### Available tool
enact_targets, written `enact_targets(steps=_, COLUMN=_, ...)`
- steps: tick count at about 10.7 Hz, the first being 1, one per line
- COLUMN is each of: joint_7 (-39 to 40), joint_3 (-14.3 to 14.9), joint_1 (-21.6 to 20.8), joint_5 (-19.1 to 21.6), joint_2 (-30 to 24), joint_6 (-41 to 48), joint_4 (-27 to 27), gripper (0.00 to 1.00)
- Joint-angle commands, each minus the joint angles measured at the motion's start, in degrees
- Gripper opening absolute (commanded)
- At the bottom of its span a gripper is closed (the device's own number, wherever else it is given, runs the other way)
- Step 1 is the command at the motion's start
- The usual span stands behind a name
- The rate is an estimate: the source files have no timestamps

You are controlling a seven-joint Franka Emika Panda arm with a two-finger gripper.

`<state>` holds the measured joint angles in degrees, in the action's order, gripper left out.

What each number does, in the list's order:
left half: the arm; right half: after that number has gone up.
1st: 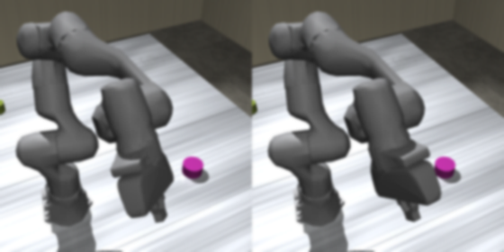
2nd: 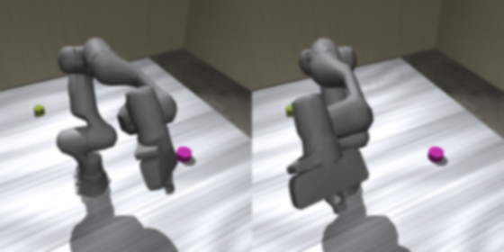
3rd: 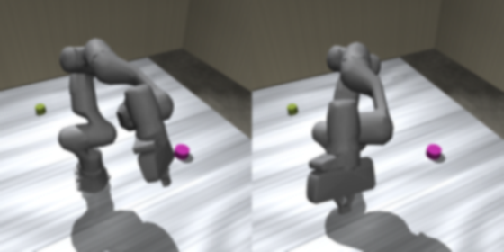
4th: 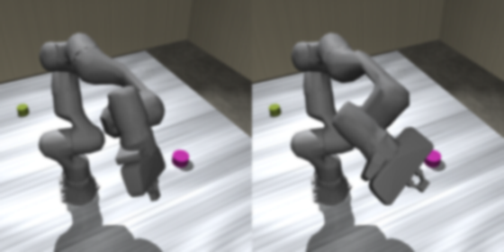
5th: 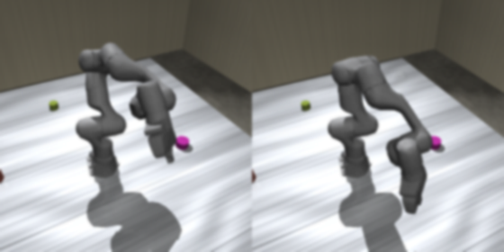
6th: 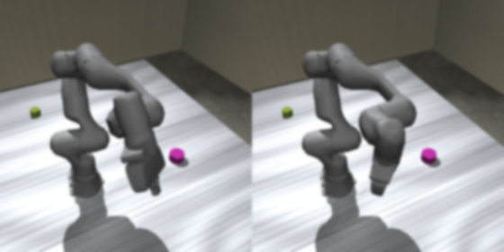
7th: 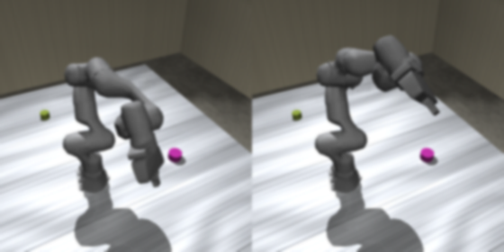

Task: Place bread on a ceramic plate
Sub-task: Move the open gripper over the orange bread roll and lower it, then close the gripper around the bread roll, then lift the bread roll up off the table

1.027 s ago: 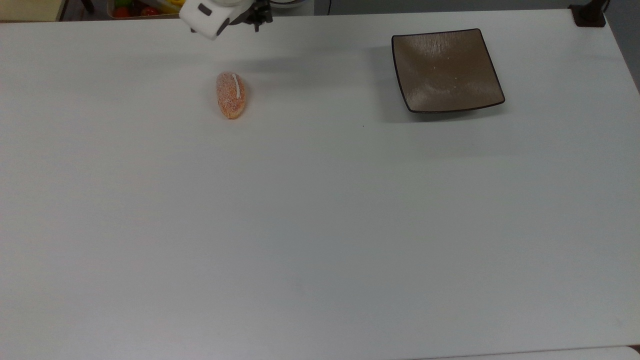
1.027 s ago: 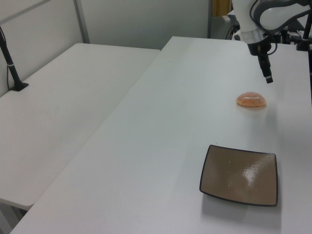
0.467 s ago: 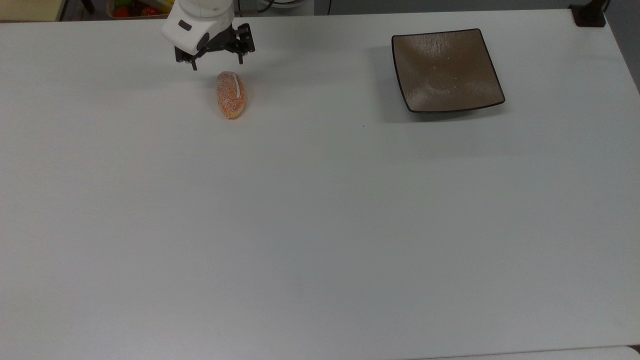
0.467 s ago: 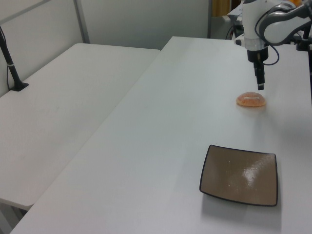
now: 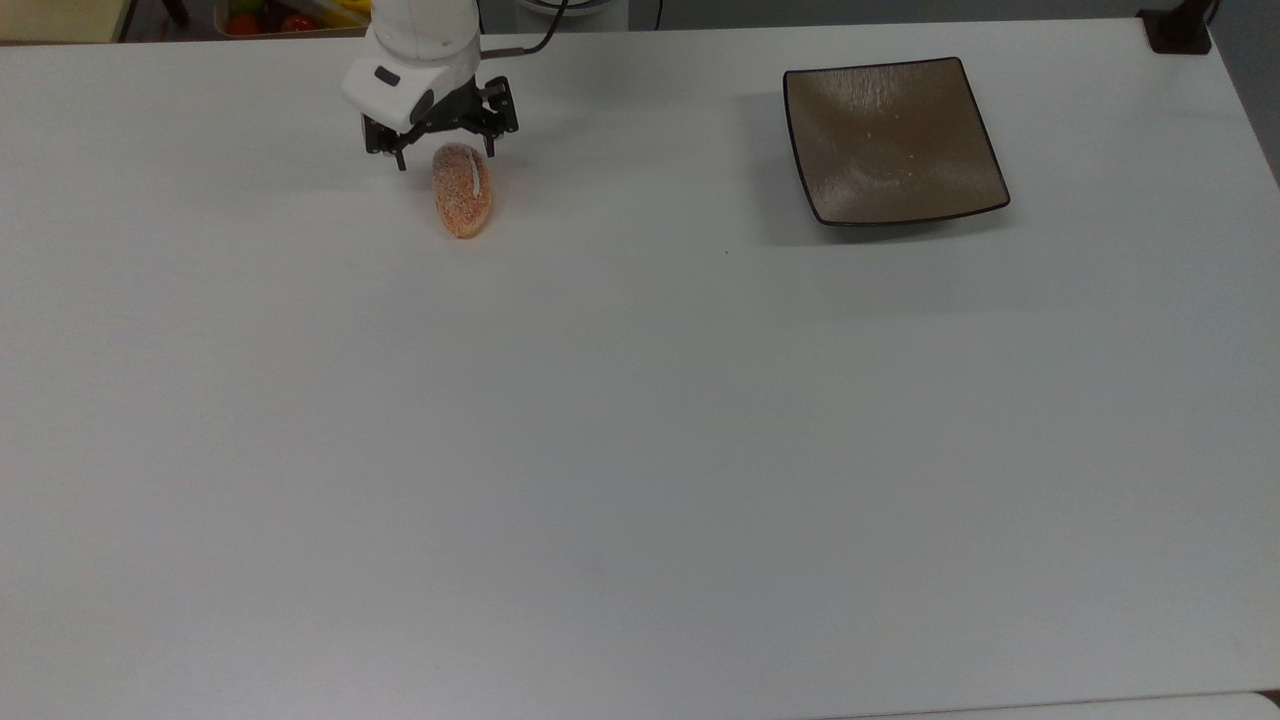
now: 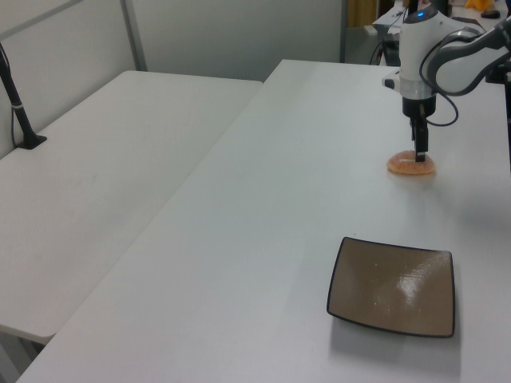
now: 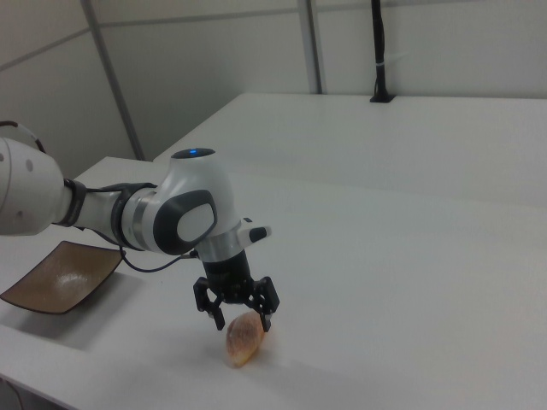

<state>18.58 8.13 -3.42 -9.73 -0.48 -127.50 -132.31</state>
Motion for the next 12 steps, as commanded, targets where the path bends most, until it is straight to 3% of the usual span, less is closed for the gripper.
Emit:
enact_targets(steps=1, joint_7=0.49, joint_3=0.40, joint_1=-0.63, joint_5=0.15, joint_2=2.24, joint_6=-2.84, joint_4=-0.58, gripper=1.00)
enact_targets(steps=6, joint_7=-0.03, joint_3=0.40, joint_1=-1.15, joint_5=0.23, joint_2=3.91, joint_6=-4.07, joint_4=-0.58, gripper=1.00)
enact_targets(steps=8, joint_7=-0.03, joint_3=0.40, joint_1=-1.06, joint_5=0.23, joint_2=3.91, joint_6=-3.72, joint_4=-0.58, gripper=0.76)
enact_targets(steps=10, joint_7=-0.03, joint_3=0.40, joint_1=-0.98, joint_5=0.23, joint_2=3.91, joint_6=-3.63, joint_4=-0.58, gripper=0.44)
enact_targets(steps=12, joint_7=-0.12, joint_3=0.40, joint_1=-0.80, joint_5=0.23, joint_2=3.65, joint_6=-3.28, joint_4=-0.49, gripper=0.23)
